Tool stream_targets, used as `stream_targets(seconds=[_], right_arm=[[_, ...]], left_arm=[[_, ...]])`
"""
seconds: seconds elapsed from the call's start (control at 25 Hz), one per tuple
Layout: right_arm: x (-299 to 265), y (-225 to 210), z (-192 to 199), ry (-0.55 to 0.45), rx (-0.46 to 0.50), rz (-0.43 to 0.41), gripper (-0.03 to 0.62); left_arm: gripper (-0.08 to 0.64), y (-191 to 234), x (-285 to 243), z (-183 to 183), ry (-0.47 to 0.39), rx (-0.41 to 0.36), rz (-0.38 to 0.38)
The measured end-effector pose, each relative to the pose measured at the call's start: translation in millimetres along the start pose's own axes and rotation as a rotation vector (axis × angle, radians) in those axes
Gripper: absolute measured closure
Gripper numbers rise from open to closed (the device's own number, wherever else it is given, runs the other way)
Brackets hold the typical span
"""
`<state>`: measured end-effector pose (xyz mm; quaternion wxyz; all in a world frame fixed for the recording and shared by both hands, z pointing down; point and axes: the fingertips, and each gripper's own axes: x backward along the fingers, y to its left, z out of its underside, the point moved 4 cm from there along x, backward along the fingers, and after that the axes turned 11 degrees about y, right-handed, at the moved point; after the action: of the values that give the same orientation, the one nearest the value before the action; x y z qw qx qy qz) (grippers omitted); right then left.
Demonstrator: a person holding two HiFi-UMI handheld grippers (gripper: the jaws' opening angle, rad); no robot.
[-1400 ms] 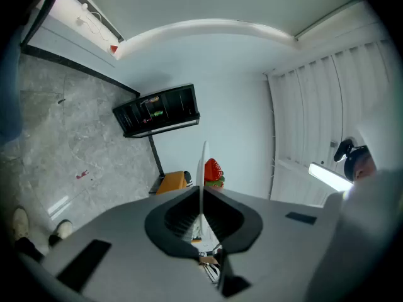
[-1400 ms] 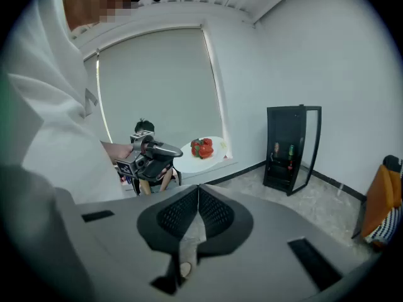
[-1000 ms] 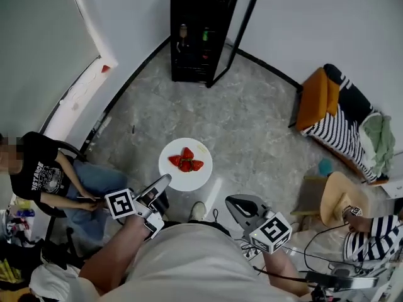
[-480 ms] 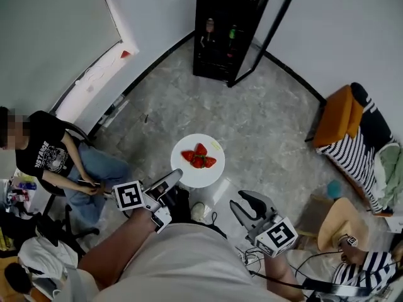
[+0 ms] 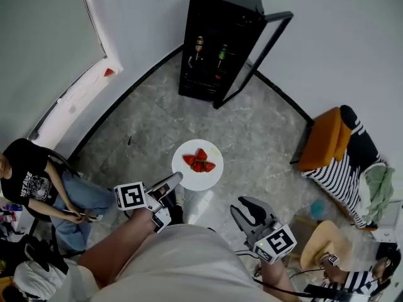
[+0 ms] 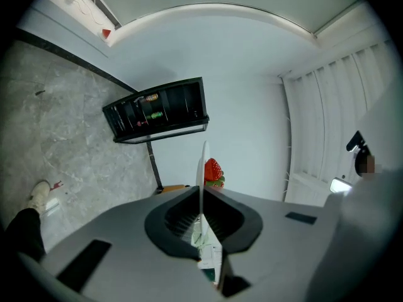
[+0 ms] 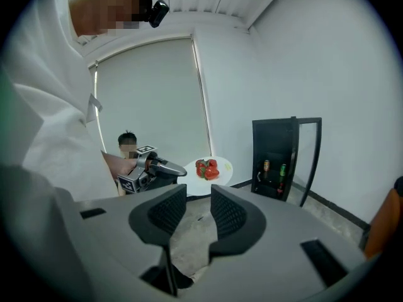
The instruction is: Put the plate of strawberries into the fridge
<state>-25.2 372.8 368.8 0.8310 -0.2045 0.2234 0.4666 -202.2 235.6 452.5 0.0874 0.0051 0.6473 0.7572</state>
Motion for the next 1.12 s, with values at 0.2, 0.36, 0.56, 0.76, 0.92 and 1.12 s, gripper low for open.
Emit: stream_targets(seconds=[0.2,0.36,0.56,0.76,0.92,1.12], right_arm=[[-35.6,-55.4,-39.0,0.003,-0.027,0.022,0.463],[-63.9,-81.9,-62.6,0.030,-0.018,-0.030,0.463],[-79.8,-127.1,-77.1,0.028,0.000,-0.054,0.463],[-92.9,-183.7,-86.9,0.020,0.042,-0.107,0.463],[-103.9,-245.8,-109.8,0.011,0.107,-0.162,0.463],[-109.4,-322.3,-125.2,0.028,0.144,-0.225,0.463]], left_arm=[[0.535,2.9,-41.5,-72.2,0.013,-0.027,0.029],[0.535,10.4,-59.7,-108.3,0.003,-0.008,0.004],[0.535,24.3,-76.3,-133.4,-0.052,0.015,-0.019],[0.535,27.1,-109.2,-153.3,-0.119,0.011,-0.040],[0.534,23.7,-151.3,-186.7,-0.187,0.008,-0.050],[0.535,29.8,-205.5,-220.4,-0.285,0.030,-0.065]])
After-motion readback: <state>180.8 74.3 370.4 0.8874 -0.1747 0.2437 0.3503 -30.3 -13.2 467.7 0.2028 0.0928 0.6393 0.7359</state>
